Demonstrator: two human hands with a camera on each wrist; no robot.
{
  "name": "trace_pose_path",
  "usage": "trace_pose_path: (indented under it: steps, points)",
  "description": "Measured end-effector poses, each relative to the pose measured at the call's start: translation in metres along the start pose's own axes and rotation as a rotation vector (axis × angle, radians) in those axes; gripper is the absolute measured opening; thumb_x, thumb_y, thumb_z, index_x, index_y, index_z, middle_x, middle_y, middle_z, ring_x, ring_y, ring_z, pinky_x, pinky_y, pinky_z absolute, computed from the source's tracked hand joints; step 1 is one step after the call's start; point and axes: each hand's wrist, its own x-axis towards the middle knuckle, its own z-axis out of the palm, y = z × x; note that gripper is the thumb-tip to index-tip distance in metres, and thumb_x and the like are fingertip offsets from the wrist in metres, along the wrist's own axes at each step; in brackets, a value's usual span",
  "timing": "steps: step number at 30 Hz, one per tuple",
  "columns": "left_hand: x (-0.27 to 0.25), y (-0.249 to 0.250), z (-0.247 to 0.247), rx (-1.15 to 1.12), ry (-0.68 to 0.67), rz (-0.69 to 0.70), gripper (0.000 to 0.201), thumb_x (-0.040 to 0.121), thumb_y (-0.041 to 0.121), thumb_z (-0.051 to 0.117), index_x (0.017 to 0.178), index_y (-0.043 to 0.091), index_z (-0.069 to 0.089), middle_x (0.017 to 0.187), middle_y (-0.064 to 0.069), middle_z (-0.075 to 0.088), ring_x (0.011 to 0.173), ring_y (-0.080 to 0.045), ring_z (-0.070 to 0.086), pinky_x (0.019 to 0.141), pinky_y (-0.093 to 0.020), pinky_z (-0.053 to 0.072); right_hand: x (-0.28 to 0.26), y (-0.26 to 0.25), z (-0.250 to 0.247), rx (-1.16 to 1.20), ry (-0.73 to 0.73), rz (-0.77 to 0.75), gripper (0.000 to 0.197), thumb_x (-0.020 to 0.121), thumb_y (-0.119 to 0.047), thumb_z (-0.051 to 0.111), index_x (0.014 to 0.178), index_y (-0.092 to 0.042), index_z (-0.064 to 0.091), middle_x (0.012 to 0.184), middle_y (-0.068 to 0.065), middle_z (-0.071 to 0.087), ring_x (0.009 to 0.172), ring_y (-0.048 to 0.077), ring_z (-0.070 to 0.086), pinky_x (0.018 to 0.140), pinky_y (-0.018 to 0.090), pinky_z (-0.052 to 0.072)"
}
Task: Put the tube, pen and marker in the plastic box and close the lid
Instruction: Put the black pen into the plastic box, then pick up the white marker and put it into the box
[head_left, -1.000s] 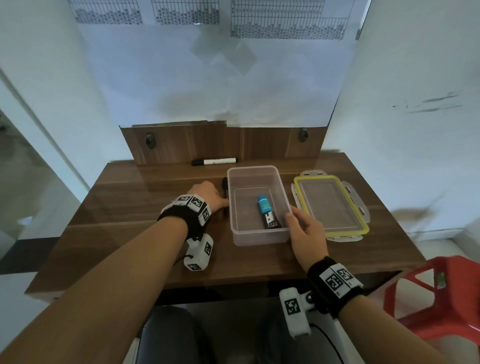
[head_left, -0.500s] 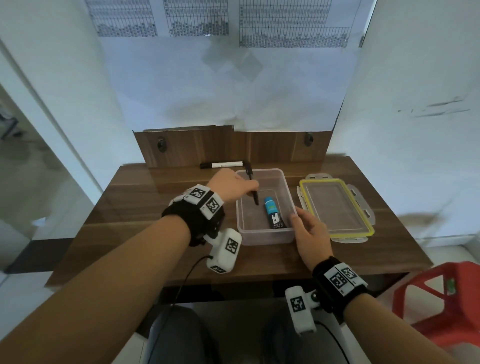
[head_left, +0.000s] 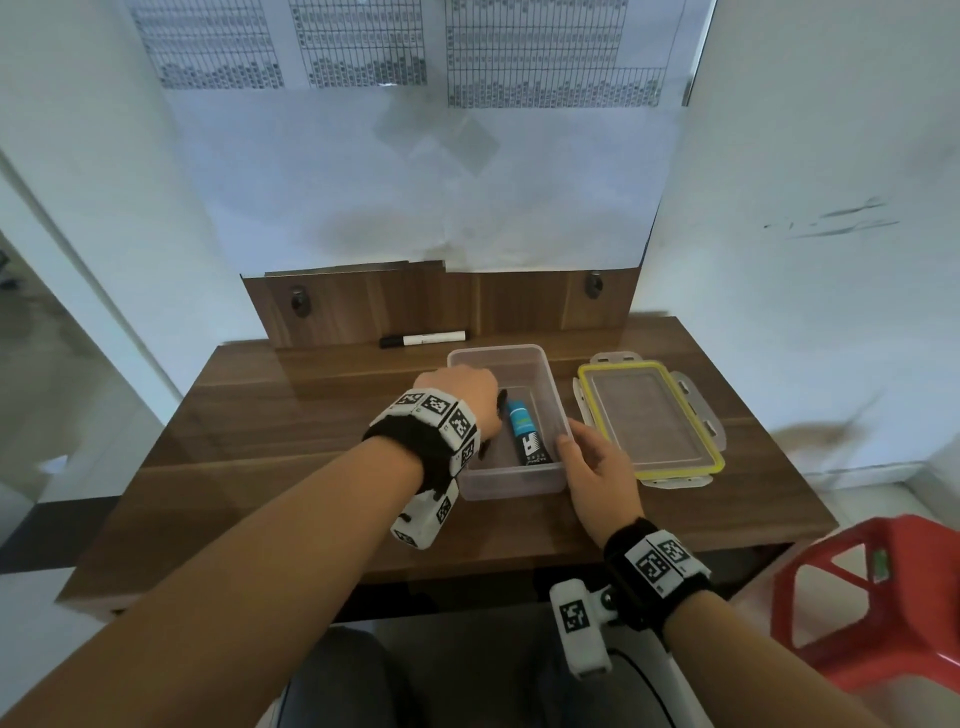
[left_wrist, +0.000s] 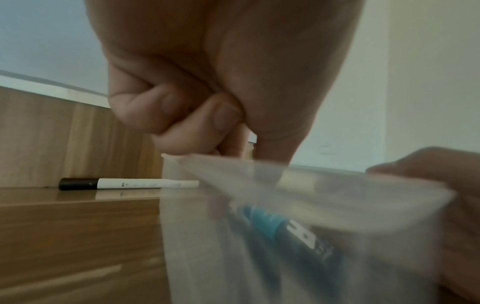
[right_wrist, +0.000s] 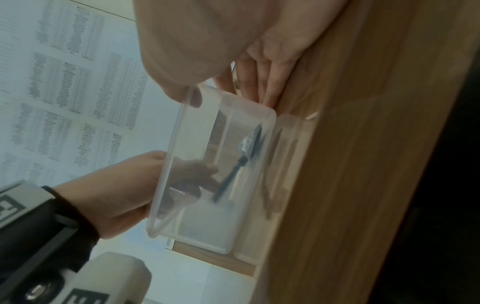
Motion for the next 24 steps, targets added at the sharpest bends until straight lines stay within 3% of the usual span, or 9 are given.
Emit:
trace_pose_path:
  steps: [2,4,8,10,12,16,19,24]
  points:
    - [0.002,-0.006,0.0,-0.122,-0.015,0.005,0.028,0.088,0.042,0.056,0.071,0.02,0.056,0.072,0.002,0.064,0.065,-0.015,0.062,0.055,-0.03,0.046,-0.001,-0.001,0.0,0.001,-0.005,0.004,0.028,0.097,-0.028,0.05,0.123,-0.035,0.053,0.099,-0.028,0.057,0.09,-0.016,0.056,0.073,0.009,0.042]
    - [0.003,-0.019,0.0,-0.303,0.018,0.01,0.028,0.09,0.042,0.053,0.076,0.02,0.066,0.074,0.002,0.071,0.068,-0.014,0.067,0.061,-0.031,0.054,-0.001,-0.002,0.001,-0.004,-0.009,0.003,0.027,0.097,-0.029,0.05,0.123,-0.036,0.053,0.1,-0.027,0.058,0.092,-0.013,0.056,0.074,0.012,0.044]
    - [0.012,-0.051,0.0,-0.536,0.219,0.041,0.031,0.09,0.044,0.054,0.076,0.023,0.072,0.073,0.004,0.072,0.068,-0.012,0.068,0.069,-0.034,0.058,0.001,-0.003,0.001,-0.002,-0.003,-0.017,0.023,0.097,-0.027,0.051,0.117,-0.036,0.057,0.1,-0.022,0.062,0.088,-0.016,0.057,0.072,0.013,0.043]
    - [0.02,-0.071,0.004,-0.549,0.253,0.036,0.023,0.088,0.046,0.055,0.08,0.031,0.07,0.079,0.01,0.072,0.073,-0.007,0.066,0.075,-0.035,0.058,0.001,-0.003,0.0,-0.005,-0.007,-0.017,0.025,0.097,-0.026,0.052,0.12,-0.034,0.058,0.103,-0.02,0.062,0.091,-0.012,0.058,0.072,0.013,0.043]
    - [0.031,-0.088,0.01,-0.563,0.249,0.008,0.02,0.088,0.044,0.057,0.094,0.033,0.072,0.093,0.011,0.073,0.083,-0.005,0.065,0.081,-0.031,0.056,0.0,-0.004,0.0,-0.005,-0.011,0.003,0.026,0.096,-0.025,0.052,0.12,-0.035,0.056,0.103,-0.023,0.059,0.094,-0.007,0.056,0.074,0.015,0.044]
    - [0.064,-0.105,0.009,-0.514,0.245,-0.064,0.032,0.091,0.033,0.057,0.12,0.023,0.066,0.117,0.0,0.066,0.097,-0.015,0.061,0.083,-0.025,0.044,0.003,-0.003,0.001,-0.018,-0.024,0.017,0.023,0.096,-0.025,0.051,0.116,-0.037,0.053,0.099,-0.024,0.057,0.094,-0.004,0.055,0.077,0.022,0.047]
    - [0.093,-0.108,0.005,-0.38,0.18,-0.069,0.037,0.096,0.024,0.05,0.131,0.016,0.059,0.126,-0.007,0.063,0.107,-0.025,0.061,0.086,-0.031,0.046,0.004,-0.004,0.001,-0.013,-0.025,0.032,0.023,0.096,-0.025,0.051,0.114,-0.038,0.052,0.098,-0.024,0.056,0.093,-0.003,0.055,0.073,0.02,0.046]
    - [0.122,-0.113,0.021,-0.257,0.035,-0.127,0.043,0.092,0.01,0.049,0.135,0.014,0.054,0.13,-0.013,0.057,0.113,-0.03,0.059,0.094,-0.035,0.049,0.006,-0.002,0.002,-0.026,-0.01,0.046,0.026,0.096,-0.025,0.052,0.119,-0.036,0.055,0.102,-0.021,0.058,0.096,-0.003,0.055,0.075,0.02,0.046]
